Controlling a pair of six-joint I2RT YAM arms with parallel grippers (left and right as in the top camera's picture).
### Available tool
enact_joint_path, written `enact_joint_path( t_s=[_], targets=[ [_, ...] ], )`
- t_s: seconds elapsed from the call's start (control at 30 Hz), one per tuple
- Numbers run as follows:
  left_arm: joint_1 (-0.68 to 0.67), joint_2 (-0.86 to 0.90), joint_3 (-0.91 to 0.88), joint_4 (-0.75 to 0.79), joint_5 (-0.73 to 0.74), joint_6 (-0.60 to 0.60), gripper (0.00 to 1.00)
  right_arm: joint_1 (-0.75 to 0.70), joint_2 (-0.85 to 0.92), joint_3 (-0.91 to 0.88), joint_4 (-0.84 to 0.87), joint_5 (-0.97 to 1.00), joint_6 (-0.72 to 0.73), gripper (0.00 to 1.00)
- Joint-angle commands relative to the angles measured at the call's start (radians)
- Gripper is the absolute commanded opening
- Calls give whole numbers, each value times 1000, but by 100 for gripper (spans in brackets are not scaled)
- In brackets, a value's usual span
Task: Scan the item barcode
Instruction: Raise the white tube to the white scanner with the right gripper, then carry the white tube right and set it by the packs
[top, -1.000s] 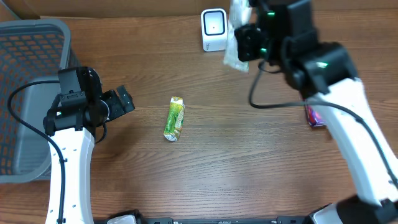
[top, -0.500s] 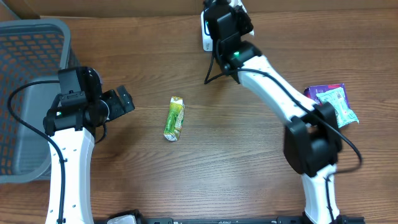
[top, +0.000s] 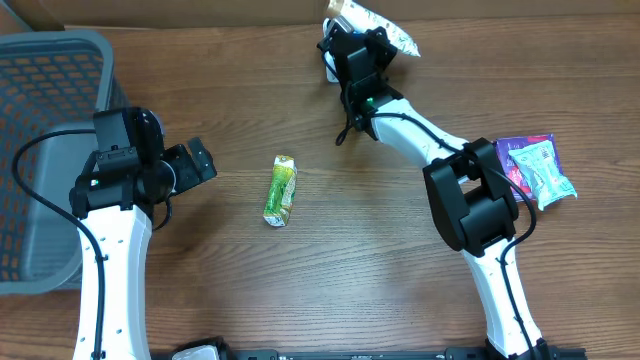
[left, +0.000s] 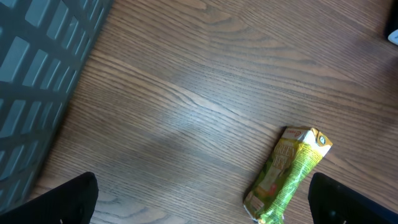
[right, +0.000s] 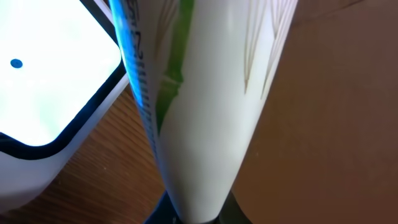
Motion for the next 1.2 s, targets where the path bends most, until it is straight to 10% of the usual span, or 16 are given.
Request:
enact_joint_path(
  t_s=[0.0,0.6,0.83,1.17],
  targets=[
    [1,-10,-2,1,3,19,100,-2,-23,32,14,-6,2,4],
    [1,-10,-2,1,3,19,100,72,-64,32,-165,10,45,4],
    [1,-10,-2,1,3,19,100,124,-293,32,-557,-34,494,4],
    [1,-10,-2,1,3,19,100,-34,-683,32,-1174,-393,1614,4]
  ],
)
